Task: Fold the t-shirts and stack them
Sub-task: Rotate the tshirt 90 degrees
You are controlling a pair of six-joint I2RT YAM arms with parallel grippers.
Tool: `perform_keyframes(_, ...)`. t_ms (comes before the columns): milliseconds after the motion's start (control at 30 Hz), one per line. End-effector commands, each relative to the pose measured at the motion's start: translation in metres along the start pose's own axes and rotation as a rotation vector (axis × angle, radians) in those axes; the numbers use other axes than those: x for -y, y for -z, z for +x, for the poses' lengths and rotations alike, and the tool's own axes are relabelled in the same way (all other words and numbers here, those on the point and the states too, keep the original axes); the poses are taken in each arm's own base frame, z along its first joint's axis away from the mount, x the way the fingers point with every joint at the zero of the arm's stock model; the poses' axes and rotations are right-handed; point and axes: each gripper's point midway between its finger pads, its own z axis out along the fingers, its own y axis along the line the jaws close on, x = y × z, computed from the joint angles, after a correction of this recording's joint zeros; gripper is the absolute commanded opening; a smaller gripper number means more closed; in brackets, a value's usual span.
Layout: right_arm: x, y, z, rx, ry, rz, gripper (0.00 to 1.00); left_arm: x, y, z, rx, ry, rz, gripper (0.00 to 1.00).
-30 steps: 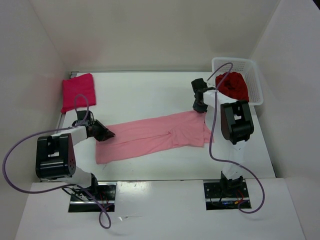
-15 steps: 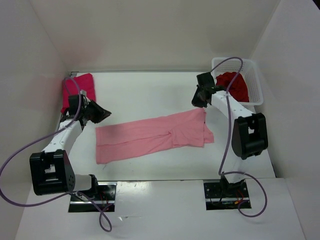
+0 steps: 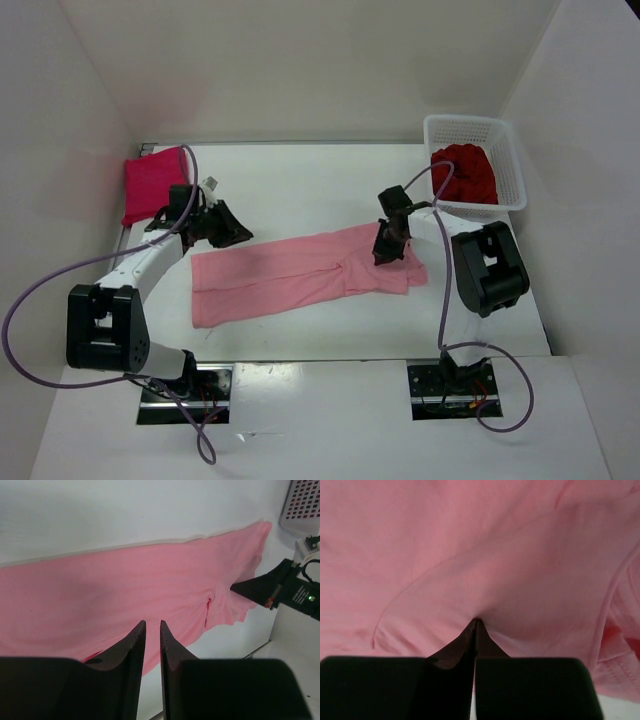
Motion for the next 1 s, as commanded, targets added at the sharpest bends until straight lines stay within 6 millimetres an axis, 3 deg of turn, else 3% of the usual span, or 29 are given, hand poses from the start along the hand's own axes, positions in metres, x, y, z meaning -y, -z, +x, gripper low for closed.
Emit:
perform_keyframes(0, -0.015, -0.014, -0.013, 0.005, 0.004, -0.034, 0.01, 0.008, 0.005, 0.005, -0.014, -0.049, 0.040, 0.24)
perform_keyframes(100, -0.037, -0.039, -0.043, 0.012, 0.019, -0.052, 0.01, 0.009, 0.010, 0.007, -0.006, -0.055, 0.046, 0.24)
perform_keyframes(200, -0.075, -0.079, -0.098, 0.030, 0.065, -0.063, 0.01, 0.020, 0.013, 0.008, -0.016, -0.017, 0.090, 0.24)
perform_keyframes(233, -0.121, -0.056, -0.154, 0.125, 0.074, -0.152, 0.01, 0.027, 0.010, 0.011, -0.035, 0.000, 0.116, 0.24)
perform_keyframes(267, -0.123, -0.099, -0.156, 0.079, 0.072, -0.135, 0.01, 0.047, 0.010, 0.006, -0.034, -0.005, 0.156, 0.24)
perform_keyframes(300, -0.139, -0.102, -0.173, 0.095, 0.060, -0.165, 0.01, 0.056, 0.008, 0.006, -0.049, -0.016, 0.163, 0.24)
perform_keyframes(333, -0.193, -0.032, -0.224, 0.244, 0.075, -0.301, 0.01, 0.061, 0.001, 0.008, -0.058, -0.030, 0.141, 0.24)
perform_keyframes(367, -0.191, -0.073, -0.217, 0.209, 0.059, -0.308, 0.03, 0.067, 0.003, 0.005, -0.051, -0.040, 0.141, 0.26)
perform_keyframes(400, -0.227, -0.014, -0.235, 0.278, 0.048, -0.473, 0.04, 0.072, 0.006, 0.001, -0.047, -0.053, 0.144, 0.26)
perform_keyframes(433, -0.204, -0.055, -0.215, 0.156, 0.011, -0.404, 0.09, 0.066, 0.005, -0.001, -0.034, -0.047, 0.112, 0.26)
perform_keyframes(467, -0.229, 0.012, -0.236, 0.281, 0.041, -0.491, 0.12, 0.065, 0.009, -0.003, -0.016, -0.062, 0.096, 0.26)
perform_keyframes(500, -0.210, -0.001, -0.225, 0.289, 0.074, -0.387, 0.16, 0.064, 0.013, -0.004, -0.002, -0.073, 0.085, 0.26)
perform_keyframes(533, -0.213, 0.018, -0.224, 0.329, 0.103, -0.377, 0.21, 0.059, 0.016, 0.002, -0.003, -0.069, 0.071, 0.26)
perform_keyframes(567, -0.218, 0.040, -0.225, 0.375, 0.125, -0.392, 0.34, 0.052, 0.015, 0.004, -0.008, -0.057, 0.058, 0.26)
perform_keyframes(600, -0.219, 0.080, -0.215, 0.405, 0.146, -0.416, 0.40, 0.050, 0.014, 0.009, -0.023, -0.051, 0.060, 0.27)
perform_keyframes(633, -0.217, 0.098, -0.212, 0.425, 0.158, -0.427, 0.51, 0.044, 0.011, 0.015, -0.037, -0.034, 0.049, 0.27)
perform_keyframes(667, -0.220, 0.150, -0.214, 0.503, 0.164, -0.482, 0.56, 0.046, 0.011, 0.014, -0.037, -0.038, 0.061, 0.29)
perform_keyframes(700, -0.209, 0.138, -0.196, 0.453, 0.167, -0.469, 0.58, 0.046, 0.011, 0.014, -0.037, -0.038, 0.061, 0.29)
perform_keyframes(733, -0.206, 0.145, -0.185, 0.440, 0.167, -0.495, 0.62, 0.044, 0.011, 0.012, -0.028, -0.038, 0.050, 0.29)
perform_keyframes(767, -0.194, 0.125, -0.161, 0.371, 0.165, -0.493, 0.62, 0.041, 0.011, 0.009, -0.014, -0.032, 0.037, 0.29)
perform_keyframes(800, -0.201, 0.148, -0.140, 0.350, 0.183, -0.565, 0.62, 0.039, 0.014, 0.007, -0.001, -0.050, 0.026, 0.29)
perform_keyframes(833, -0.200, 0.144, -0.121, 0.317, 0.200, -0.576, 0.54, 0.035, 0.014, 0.008, -0.002, -0.044, 0.006, 0.29)
perform_keyframes(867, -0.195, 0.116, -0.075, 0.211, 0.214, -0.552, 0.29, 0.026, 0.015, 0.003, 0.017, -0.045, -0.025, 0.29)
perform_keyframes(900, -0.201, 0.123, -0.059, 0.217, 0.230, -0.585, 0.16, 0.017, 0.016, -0.001, 0.028, -0.034, -0.041, 0.29)
perform_keyframes(933, -0.206, 0.119, -0.035, 0.158, 0.223, -0.616, 0.06, 0.010, 0.018, 0.000, 0.030, -0.021, -0.060, 0.29)
perform_keyframes(967, -0.206, 0.101, 0.008, 0.066, 0.247, -0.613, 0.02, 0.008, 0.021, -0.004, 0.049, -0.019, -0.068, 0.29)
